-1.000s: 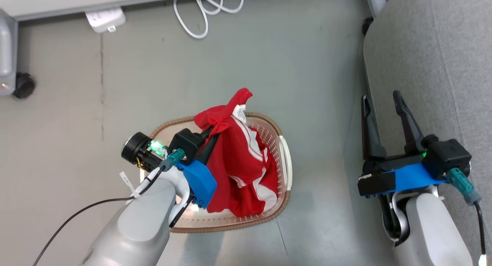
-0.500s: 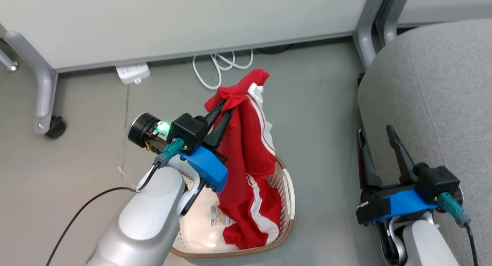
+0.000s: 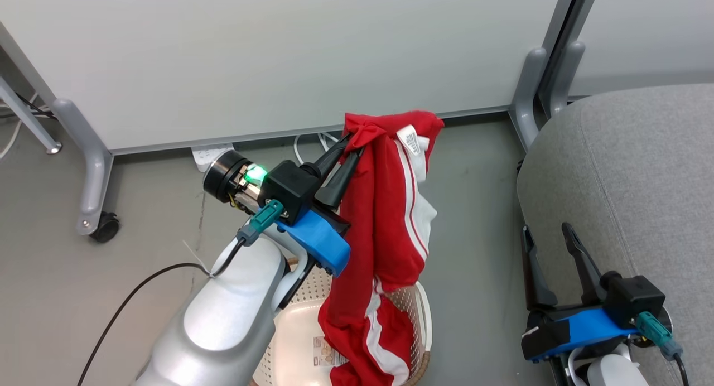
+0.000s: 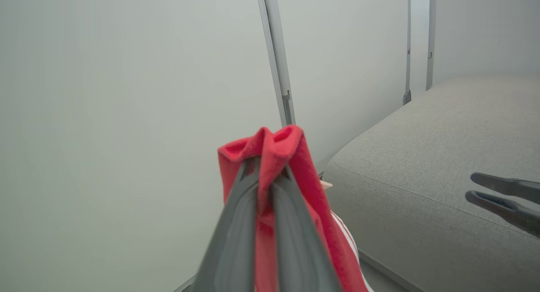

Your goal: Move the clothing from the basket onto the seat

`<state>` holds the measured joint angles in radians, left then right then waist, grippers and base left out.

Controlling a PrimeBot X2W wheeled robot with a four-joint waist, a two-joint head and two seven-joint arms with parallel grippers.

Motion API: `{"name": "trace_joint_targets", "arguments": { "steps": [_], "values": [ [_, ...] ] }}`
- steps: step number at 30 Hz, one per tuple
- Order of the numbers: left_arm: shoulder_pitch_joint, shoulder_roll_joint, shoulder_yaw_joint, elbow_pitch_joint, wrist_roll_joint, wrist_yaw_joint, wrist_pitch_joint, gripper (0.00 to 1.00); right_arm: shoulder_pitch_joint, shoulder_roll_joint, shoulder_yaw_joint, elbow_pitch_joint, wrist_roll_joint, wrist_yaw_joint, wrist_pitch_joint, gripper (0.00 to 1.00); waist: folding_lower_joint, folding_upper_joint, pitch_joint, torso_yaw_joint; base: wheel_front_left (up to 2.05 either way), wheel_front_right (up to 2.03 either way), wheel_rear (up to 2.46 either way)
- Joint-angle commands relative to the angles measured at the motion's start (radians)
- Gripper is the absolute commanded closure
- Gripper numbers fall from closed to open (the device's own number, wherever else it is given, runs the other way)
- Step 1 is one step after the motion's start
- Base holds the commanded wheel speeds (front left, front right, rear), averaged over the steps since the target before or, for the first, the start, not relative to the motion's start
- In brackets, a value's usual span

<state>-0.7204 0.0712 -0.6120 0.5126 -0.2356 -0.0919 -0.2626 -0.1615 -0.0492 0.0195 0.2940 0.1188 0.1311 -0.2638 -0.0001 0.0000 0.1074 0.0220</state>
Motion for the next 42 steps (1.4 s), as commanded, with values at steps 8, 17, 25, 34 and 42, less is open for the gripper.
{"name": "trace_joint_targets", "arguments": {
  "steps": [8,17,25,34,42],
  "values": [
    [0.020,0.007,-0.013,-0.019,-0.007,0.000,0.001,1.00,0.029,-0.002,0.003,0.005,0.012,-0.001,-0.001,0.00,0.0001,0.0000,-0.029,0.013,0.00,0.00,0.00],
    [0.029,0.016,-0.020,-0.029,-0.017,0.010,0.008,1.00,0.017,-0.002,0.035,-0.007,-0.008,-0.001,-0.001,0.00,0.0001,0.0000,-0.028,0.017,0.00,0.00,0.00],
    [0.024,0.020,-0.024,-0.026,-0.022,0.017,0.010,1.00,-0.037,-0.002,0.099,-0.015,-0.035,-0.001,-0.001,0.00,0.0001,0.0000,-0.009,0.005,0.00,0.00,0.00],
    [0.001,0.016,-0.033,-0.016,-0.030,0.015,0.006,1.00,-0.107,-0.002,0.189,-0.019,-0.061,-0.001,-0.001,0.00,0.0001,0.0000,0.008,0.007,0.00,0.00,0.00],
    [-0.011,0.011,-0.044,-0.007,-0.038,0.012,0.003,1.00,-0.174,-0.002,0.287,-0.013,-0.068,-0.001,-0.001,0.00,0.0001,0.0000,0.016,0.020,0.00,0.00,0.00]
  ]
}}
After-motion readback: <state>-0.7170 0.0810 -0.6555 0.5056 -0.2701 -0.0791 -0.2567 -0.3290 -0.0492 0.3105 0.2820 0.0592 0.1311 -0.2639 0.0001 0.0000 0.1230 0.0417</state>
